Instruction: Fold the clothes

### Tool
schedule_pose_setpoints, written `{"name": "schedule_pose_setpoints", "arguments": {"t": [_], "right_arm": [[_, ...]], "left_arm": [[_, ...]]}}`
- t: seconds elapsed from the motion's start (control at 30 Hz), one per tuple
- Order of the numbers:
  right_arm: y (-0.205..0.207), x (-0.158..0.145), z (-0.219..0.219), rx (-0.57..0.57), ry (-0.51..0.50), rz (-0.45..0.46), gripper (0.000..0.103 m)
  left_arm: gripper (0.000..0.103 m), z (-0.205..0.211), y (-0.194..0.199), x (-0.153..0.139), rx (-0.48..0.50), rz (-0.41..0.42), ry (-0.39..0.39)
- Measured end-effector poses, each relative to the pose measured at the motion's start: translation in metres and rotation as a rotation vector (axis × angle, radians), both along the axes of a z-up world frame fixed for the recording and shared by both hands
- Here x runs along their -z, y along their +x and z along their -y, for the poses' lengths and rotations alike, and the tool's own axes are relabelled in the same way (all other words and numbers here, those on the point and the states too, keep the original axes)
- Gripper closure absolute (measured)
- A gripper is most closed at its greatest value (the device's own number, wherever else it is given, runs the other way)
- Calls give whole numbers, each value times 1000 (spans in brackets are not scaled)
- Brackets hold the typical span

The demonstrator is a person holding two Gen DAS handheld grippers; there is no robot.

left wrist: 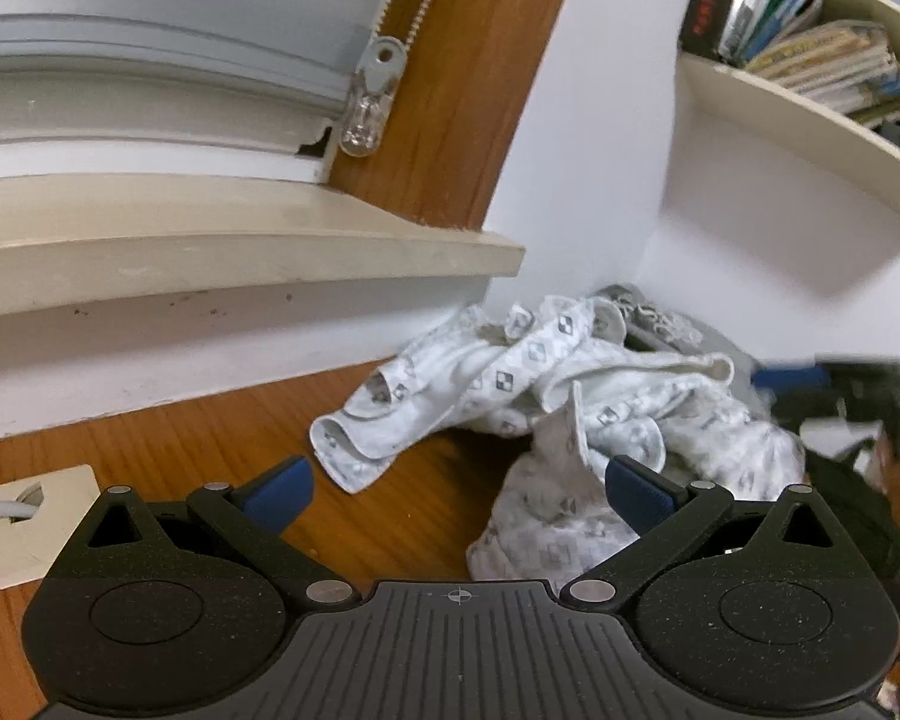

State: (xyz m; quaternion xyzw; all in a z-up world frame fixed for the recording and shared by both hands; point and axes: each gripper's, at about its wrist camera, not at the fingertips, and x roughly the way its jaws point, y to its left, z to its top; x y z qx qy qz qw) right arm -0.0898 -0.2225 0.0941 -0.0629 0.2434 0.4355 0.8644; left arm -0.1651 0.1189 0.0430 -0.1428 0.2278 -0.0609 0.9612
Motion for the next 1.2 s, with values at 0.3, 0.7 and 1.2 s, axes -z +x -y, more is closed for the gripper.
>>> {"name": "schedule_pose_setpoints", "arguments": {"t": [0.3,0.7,1.2], "right_arm": [[24,17,-42,65,-137,68,24],[38,-5,-56,150,-170,185,89],[48,-133,149,628,-342,378,91]], "left_arm": [[0,6,3,2,50,-11,-15],[0,7,4,6,91,-12,-57],[0,-2,1,2,40,13,-61]]}}
